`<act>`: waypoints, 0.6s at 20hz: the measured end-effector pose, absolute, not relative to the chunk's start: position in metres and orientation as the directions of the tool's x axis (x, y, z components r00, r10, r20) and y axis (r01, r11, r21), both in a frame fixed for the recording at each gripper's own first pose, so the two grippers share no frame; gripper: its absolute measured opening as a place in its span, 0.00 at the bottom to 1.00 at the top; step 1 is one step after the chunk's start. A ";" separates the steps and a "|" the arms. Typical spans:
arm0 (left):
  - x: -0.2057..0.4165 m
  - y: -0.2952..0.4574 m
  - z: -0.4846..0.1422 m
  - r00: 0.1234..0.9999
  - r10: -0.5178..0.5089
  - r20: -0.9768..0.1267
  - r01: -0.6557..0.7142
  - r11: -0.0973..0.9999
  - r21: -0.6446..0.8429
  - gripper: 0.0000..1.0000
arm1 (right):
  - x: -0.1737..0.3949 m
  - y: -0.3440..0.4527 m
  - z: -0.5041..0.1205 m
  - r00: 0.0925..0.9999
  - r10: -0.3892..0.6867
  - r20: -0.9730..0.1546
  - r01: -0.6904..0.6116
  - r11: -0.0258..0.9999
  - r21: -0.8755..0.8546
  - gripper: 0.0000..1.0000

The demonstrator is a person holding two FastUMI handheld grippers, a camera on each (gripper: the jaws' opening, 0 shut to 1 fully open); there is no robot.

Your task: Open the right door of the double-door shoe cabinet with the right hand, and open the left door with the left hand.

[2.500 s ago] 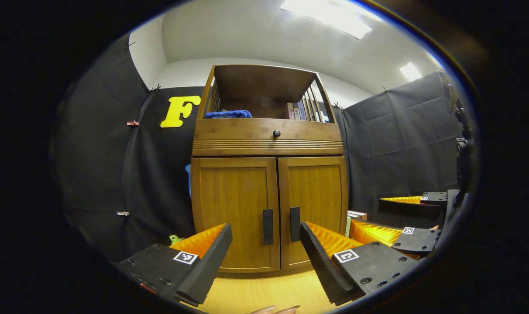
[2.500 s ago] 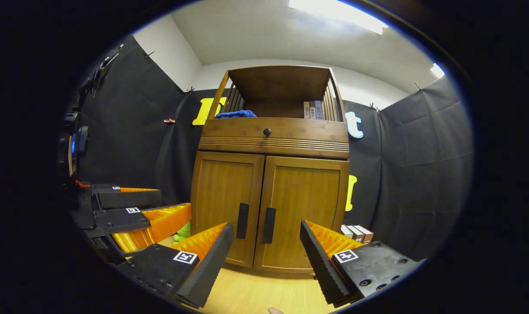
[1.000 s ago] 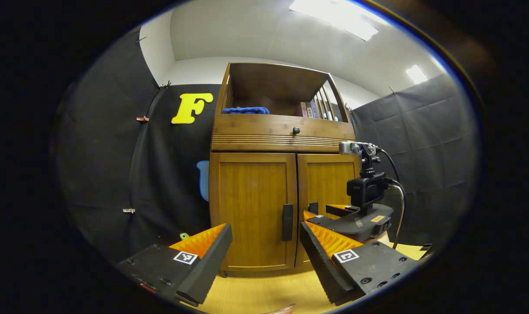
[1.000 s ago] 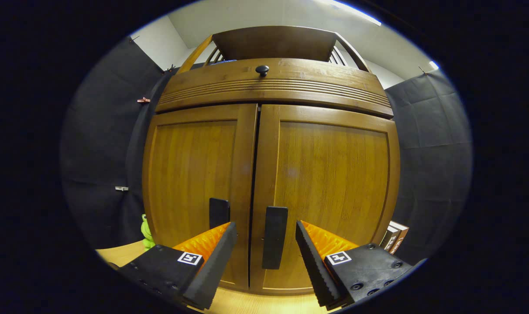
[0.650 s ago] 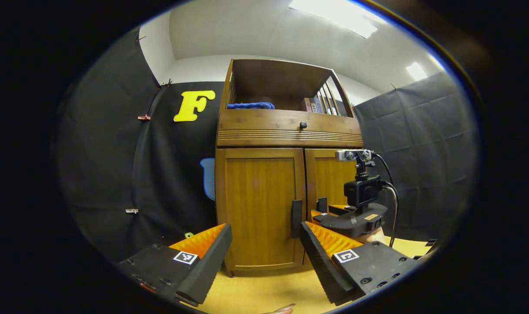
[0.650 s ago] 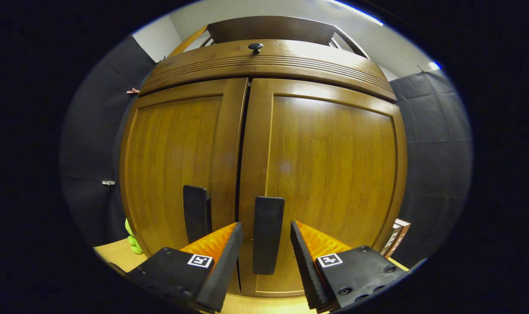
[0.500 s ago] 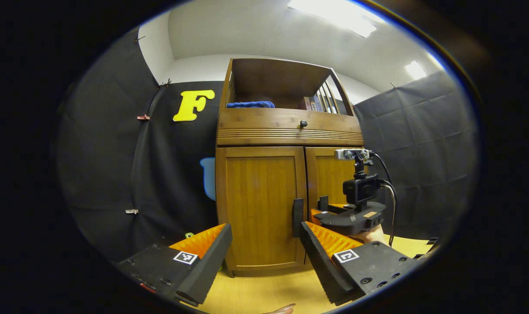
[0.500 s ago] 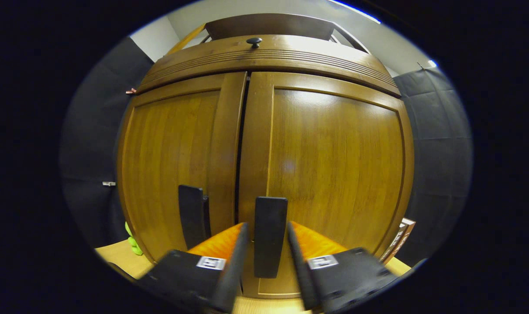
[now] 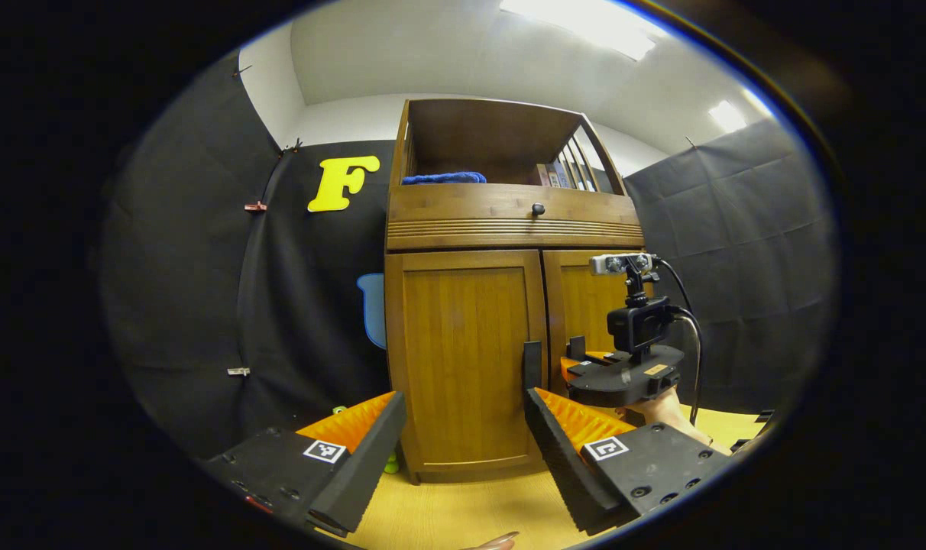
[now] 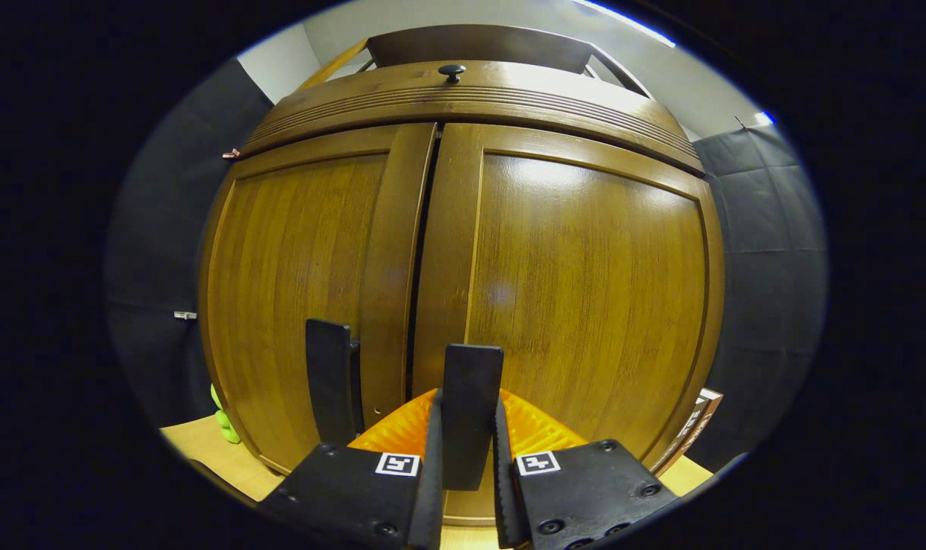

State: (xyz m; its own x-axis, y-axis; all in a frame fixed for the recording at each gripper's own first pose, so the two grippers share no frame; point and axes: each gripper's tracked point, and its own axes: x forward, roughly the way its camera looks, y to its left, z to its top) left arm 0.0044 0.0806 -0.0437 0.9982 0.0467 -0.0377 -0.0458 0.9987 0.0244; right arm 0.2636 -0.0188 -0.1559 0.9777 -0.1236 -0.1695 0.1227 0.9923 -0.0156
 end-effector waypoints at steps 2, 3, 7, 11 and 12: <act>0.004 0.080 -0.044 0.998 0.050 -0.045 -0.049 0.999 0.022 0.97 | 0.256 -0.017 -0.153 0.980 -0.105 -0.171 0.105 0.994 -0.010 0.27; 0.003 0.079 -0.043 0.998 0.050 -0.043 -0.049 0.999 0.022 0.97 | 0.251 -0.016 -0.151 0.981 -0.094 -0.169 0.093 0.996 -0.011 0.31; 0.001 0.067 -0.040 0.998 0.050 -0.041 -0.050 0.999 0.019 0.98 | 0.222 -0.016 -0.146 0.983 -0.031 -0.181 0.033 0.999 0.006 0.31; -0.001 0.052 -0.041 0.997 0.058 -0.053 -0.056 0.998 0.028 0.97 | 0.190 -0.021 -0.138 0.984 0.015 -0.175 -0.015 1.000 0.001 0.27; -0.002 0.047 -0.041 0.997 0.060 -0.057 -0.058 0.998 0.035 0.98 | 0.178 -0.024 -0.136 0.984 0.025 -0.178 -0.024 1.000 0.003 0.27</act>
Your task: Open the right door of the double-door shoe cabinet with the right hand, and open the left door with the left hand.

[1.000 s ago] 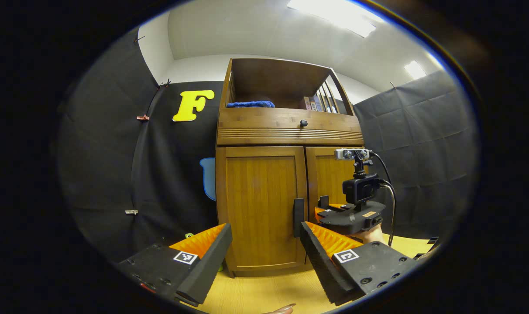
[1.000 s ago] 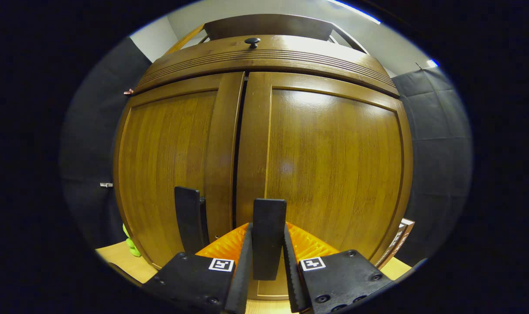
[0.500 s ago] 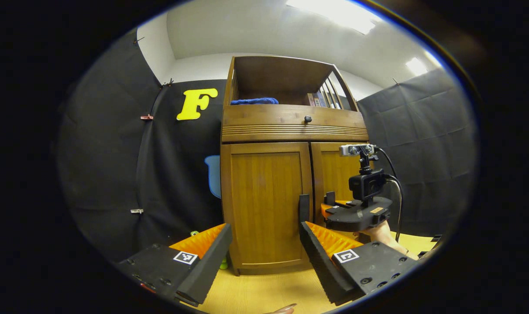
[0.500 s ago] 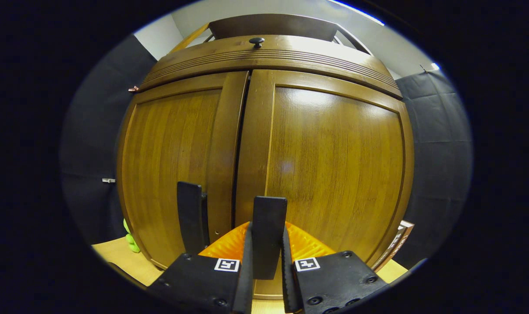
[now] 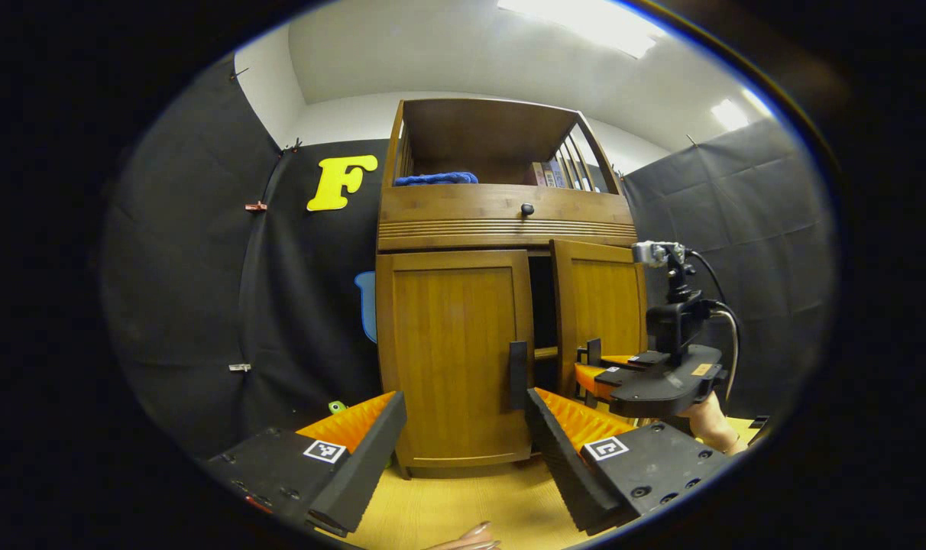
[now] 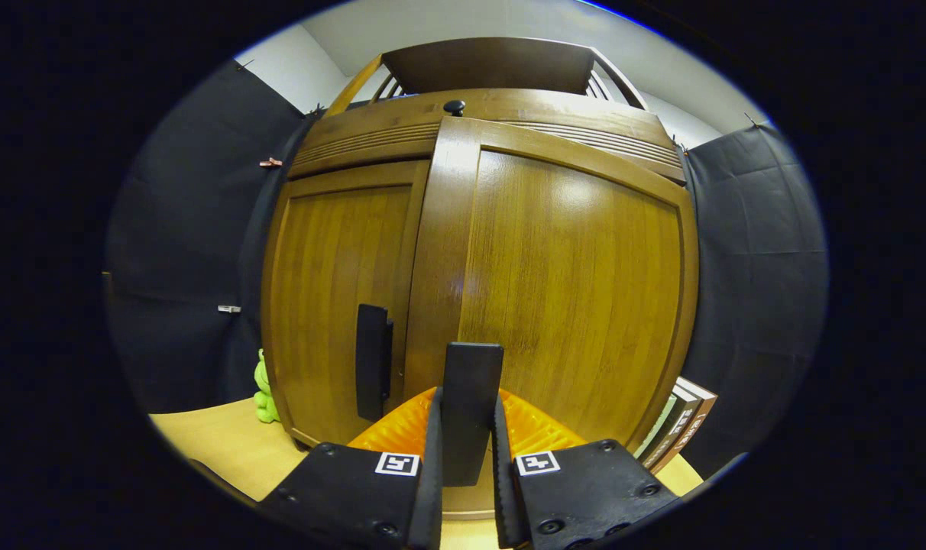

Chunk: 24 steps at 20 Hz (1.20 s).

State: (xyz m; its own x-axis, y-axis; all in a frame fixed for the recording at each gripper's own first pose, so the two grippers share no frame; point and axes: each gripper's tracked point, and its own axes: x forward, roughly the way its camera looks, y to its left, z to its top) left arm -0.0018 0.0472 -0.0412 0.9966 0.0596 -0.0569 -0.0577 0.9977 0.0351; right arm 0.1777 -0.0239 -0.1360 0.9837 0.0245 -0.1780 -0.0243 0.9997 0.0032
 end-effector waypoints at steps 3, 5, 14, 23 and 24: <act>-0.004 0.032 -0.047 0.996 0.053 -0.073 -0.049 0.997 0.057 0.98 | 0.156 -0.032 -0.130 0.982 0.045 -0.183 -0.046 0.999 0.001 0.27; -0.006 0.020 -0.048 0.996 0.041 -0.079 -0.036 0.997 0.061 0.99 | 0.144 -0.037 -0.126 0.982 0.052 -0.183 -0.055 0.998 -0.009 0.27; -0.010 -0.020 -0.039 0.998 -0.014 -0.055 0.015 1.000 0.020 0.97 | 0.088 -0.077 -0.112 0.981 0.043 -0.188 -0.049 0.998 -0.031 0.27; -0.006 -0.065 -0.050 0.992 -0.091 -0.087 0.093 0.996 0.014 0.98 | 0.045 -0.129 -0.103 0.982 -0.022 -0.186 0.012 0.999 -0.053 0.27; -0.005 -0.070 -0.049 0.991 -0.098 -0.087 0.099 0.995 0.008 0.97 | 0.041 -0.136 -0.103 0.982 -0.033 -0.183 0.024 0.998 -0.053 0.30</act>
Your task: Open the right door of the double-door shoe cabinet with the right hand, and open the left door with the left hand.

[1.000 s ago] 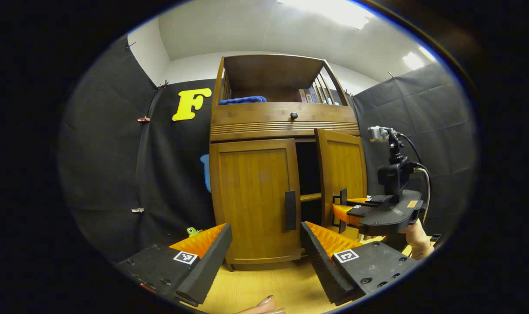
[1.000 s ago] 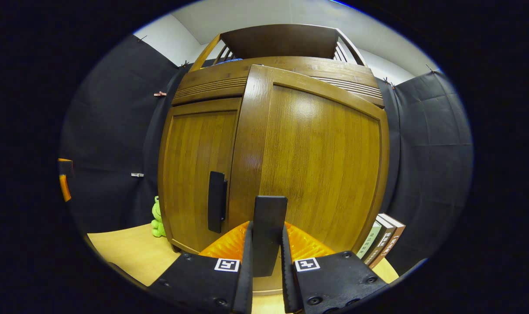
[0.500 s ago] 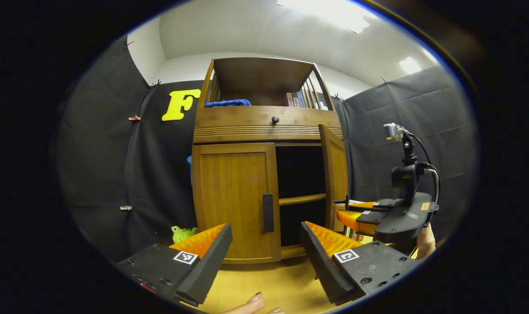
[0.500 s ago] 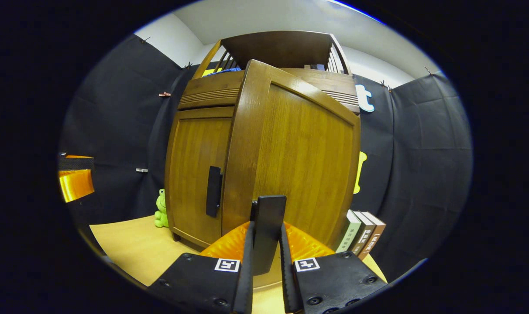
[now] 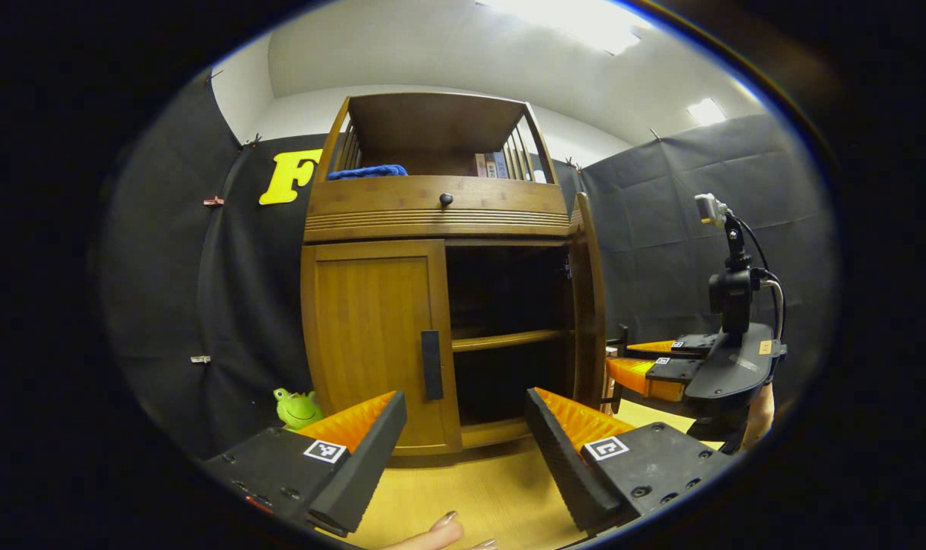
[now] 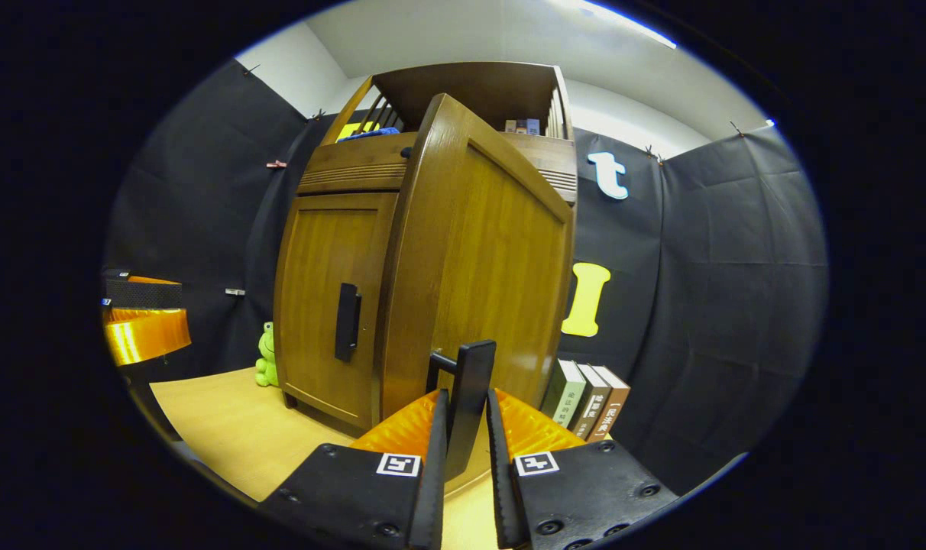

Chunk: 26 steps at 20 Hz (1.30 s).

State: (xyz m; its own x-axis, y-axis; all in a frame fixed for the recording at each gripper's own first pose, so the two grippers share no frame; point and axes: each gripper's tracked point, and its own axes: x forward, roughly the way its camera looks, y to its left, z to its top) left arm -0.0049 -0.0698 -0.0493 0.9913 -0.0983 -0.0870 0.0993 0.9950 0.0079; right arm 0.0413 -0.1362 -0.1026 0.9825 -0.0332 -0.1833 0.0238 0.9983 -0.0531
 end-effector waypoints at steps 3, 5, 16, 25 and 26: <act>-0.001 -0.082 -0.050 0.990 -0.113 -0.088 0.113 0.994 -0.005 0.97 | 0.033 -0.159 -0.102 0.981 -0.080 -0.180 0.068 0.995 -0.069 0.26; 0.001 -0.090 -0.049 0.989 -0.120 -0.084 0.120 0.993 -0.004 0.98 | 0.029 -0.182 -0.104 0.976 -0.132 -0.175 0.117 0.989 -0.090 0.25; 0.034 -0.093 -0.048 0.997 -0.064 -0.038 0.064 0.998 0.020 0.99 | 0.013 -0.244 -0.108 0.964 -0.165 -0.208 0.172 0.985 0.018 0.19; 0.073 -0.072 -0.052 1.000 0.012 -0.014 -0.011 0.999 0.030 0.99 | -0.023 -0.284 -0.098 0.945 -0.281 -0.169 0.279 0.960 -0.040 0.15; 0.078 -0.069 -0.052 1.000 0.013 -0.010 -0.013 1.000 0.028 0.99 | -0.028 -0.278 -0.094 0.949 -0.267 -0.166 0.266 0.963 -0.030 0.19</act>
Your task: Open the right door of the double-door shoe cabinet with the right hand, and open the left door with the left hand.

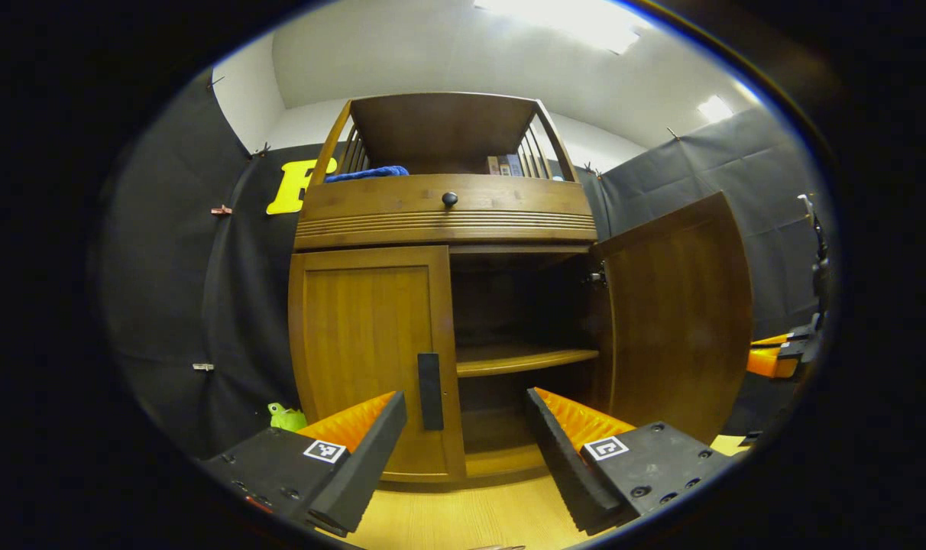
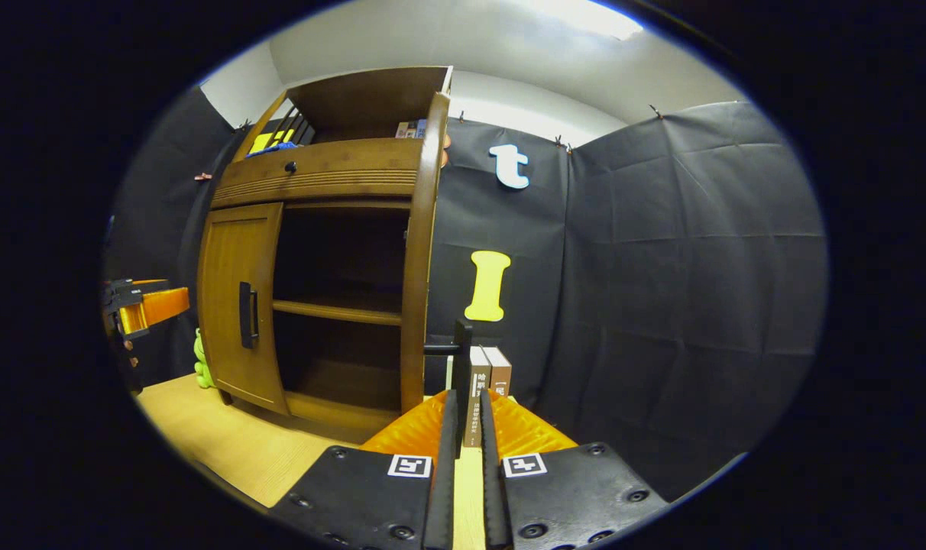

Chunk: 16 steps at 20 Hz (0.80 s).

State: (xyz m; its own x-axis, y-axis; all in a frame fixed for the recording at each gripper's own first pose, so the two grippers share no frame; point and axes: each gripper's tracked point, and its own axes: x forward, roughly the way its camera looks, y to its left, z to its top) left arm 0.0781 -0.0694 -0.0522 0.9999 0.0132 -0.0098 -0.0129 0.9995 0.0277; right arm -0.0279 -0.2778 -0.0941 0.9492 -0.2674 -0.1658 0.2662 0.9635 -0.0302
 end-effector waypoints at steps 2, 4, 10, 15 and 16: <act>0.090 -0.066 -0.055 1.000 0.020 -0.007 -0.020 0.999 0.028 0.97 | -0.038 -0.269 -0.088 0.954 -0.256 -0.156 0.255 0.967 -0.026 0.27; 0.101 -0.061 -0.054 0.999 0.034 0.011 -0.035 0.999 0.034 0.99 | -0.049 -0.262 -0.076 0.962 -0.247 -0.119 0.244 0.969 -0.041 0.41; 0.147 -0.032 -0.059 0.993 0.116 0.036 -0.117 0.992 0.047 0.99 | -0.067 -0.235 -0.071 0.970 -0.210 -0.122 0.212 0.977 0.003 0.98; 0.194 -0.020 -0.087 0.994 0.108 -0.012 -0.107 0.994 0.034 0.92 | -0.064 -0.224 -0.070 0.973 -0.203 -0.114 0.196 0.978 -0.064 0.98; 0.203 -0.021 -0.095 0.995 0.098 -0.028 -0.097 0.995 0.038 0.91 | -0.062 -0.222 -0.068 0.975 -0.198 -0.102 0.192 0.979 -0.067 0.98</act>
State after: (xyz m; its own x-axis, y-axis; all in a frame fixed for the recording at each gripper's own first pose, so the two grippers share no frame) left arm 0.2029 -0.0208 -0.0950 0.9948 0.0983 -0.0276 -0.0972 0.9945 0.0382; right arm -0.0622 -0.2216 -0.0675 0.9748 -0.1982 -0.1020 0.1921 0.9791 -0.0667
